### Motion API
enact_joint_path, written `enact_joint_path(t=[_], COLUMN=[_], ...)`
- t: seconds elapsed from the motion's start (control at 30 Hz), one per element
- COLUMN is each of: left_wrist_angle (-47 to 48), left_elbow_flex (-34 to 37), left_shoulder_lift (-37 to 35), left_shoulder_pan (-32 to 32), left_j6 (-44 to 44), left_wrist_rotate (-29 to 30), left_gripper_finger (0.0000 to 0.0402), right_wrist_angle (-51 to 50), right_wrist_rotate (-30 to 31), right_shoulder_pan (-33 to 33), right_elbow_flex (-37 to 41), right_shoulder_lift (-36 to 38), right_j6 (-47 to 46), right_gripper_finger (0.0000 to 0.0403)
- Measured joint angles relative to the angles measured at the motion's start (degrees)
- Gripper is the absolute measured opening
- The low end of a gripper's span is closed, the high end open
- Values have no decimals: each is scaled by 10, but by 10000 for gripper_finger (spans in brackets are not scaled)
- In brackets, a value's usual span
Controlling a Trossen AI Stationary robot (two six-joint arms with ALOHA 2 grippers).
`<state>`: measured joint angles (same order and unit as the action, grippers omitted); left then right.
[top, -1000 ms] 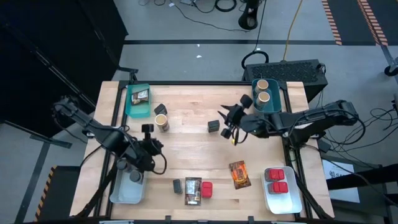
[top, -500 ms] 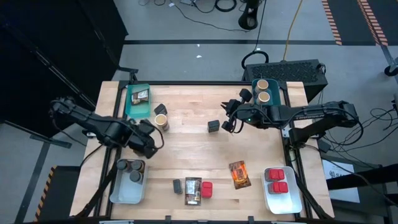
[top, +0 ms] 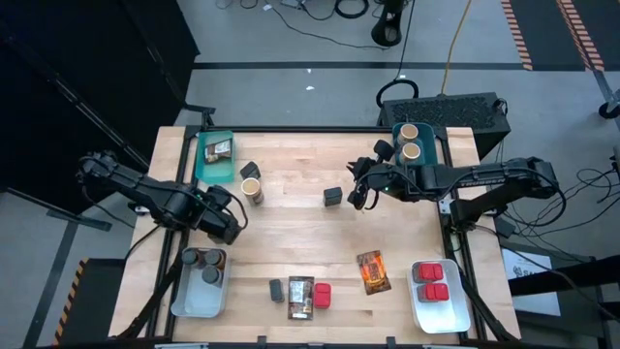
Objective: Sort spices by type
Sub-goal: Put the brown seasoning bottle into the dark green bin
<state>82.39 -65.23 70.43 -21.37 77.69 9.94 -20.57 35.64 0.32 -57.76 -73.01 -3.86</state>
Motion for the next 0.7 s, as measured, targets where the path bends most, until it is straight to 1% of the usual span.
enact_joint_path(t=[0.2, 0.3, 0.37, 0.43, 0.7], left_wrist_angle=[0, 0, -7, -26, -88], left_elbow_flex=[0, 0, 0, 0, 0], left_shoulder_lift=[0, 0, 0, 0, 0], left_shoulder_pan=[0, 4, 19, 39, 132], left_j6=[-6, -28, -67, -110, -301], left_wrist_rotate=[23, 68, 95, 109, 110], left_gripper_finger=[16, 17, 17, 17, 18], right_wrist_angle=[9, 24, 38, 43, 44], right_wrist_rotate=[0, 1, 1, 1, 1], right_shoulder_pan=[0, 0, 0, 0, 0], right_elbow_flex=[0, 0, 0, 0, 0], right_shoulder_lift=[0, 0, 0, 0, 0], right_j6=[1, 12, 16, 15, 20], right_gripper_finger=[25, 25, 25, 25, 25])
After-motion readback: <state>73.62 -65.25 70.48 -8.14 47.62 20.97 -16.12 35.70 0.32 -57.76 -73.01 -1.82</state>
